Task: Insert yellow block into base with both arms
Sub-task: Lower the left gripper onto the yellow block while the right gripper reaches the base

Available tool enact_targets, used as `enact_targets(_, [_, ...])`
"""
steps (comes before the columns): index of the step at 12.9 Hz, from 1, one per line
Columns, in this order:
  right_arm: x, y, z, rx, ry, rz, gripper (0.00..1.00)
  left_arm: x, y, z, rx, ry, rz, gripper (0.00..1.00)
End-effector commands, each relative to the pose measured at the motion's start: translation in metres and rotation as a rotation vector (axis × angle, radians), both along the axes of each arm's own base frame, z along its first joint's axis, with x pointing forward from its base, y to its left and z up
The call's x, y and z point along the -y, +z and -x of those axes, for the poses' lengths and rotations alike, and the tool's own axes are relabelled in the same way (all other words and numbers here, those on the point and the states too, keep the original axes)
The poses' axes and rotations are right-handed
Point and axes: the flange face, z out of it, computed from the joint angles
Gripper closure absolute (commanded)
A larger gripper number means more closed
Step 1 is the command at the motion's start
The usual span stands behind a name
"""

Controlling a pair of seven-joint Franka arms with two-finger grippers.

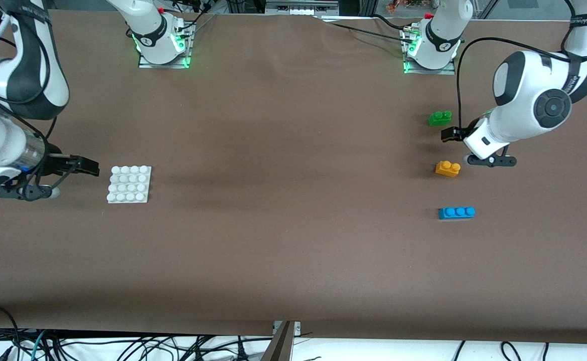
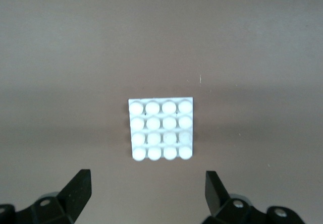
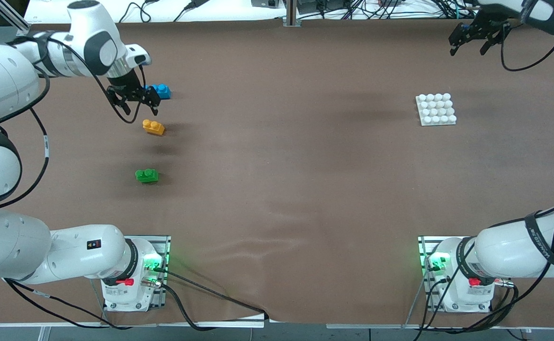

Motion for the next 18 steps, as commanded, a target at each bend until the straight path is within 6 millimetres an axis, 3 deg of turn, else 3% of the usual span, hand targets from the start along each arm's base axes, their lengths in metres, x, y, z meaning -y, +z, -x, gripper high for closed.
enact_targets(1, [0.006,-0.050,0.007,0.009,0.001,0.021,0.00,-0.004,-0.020,0.011,0.007,-0.090,0.054,0.00])
enact_targets(4, [0.009,-0.104,0.012,0.020,0.005,0.025,0.00,-0.015,-0.055,0.002,0.029,-0.159,0.090,0.00])
enact_targets(8, [0.008,-0.155,0.026,0.039,0.012,0.023,0.00,-0.036,-0.095,-0.005,0.042,-0.236,0.074,0.00])
enact_targets(10, [0.019,-0.168,0.030,0.039,-0.002,0.031,0.00,-0.037,-0.110,-0.007,0.053,-0.246,0.073,0.00])
enact_targets(18, [0.026,-0.198,0.034,0.014,-0.001,0.044,0.00,-0.039,-0.127,-0.023,0.056,-0.220,0.085,0.00])
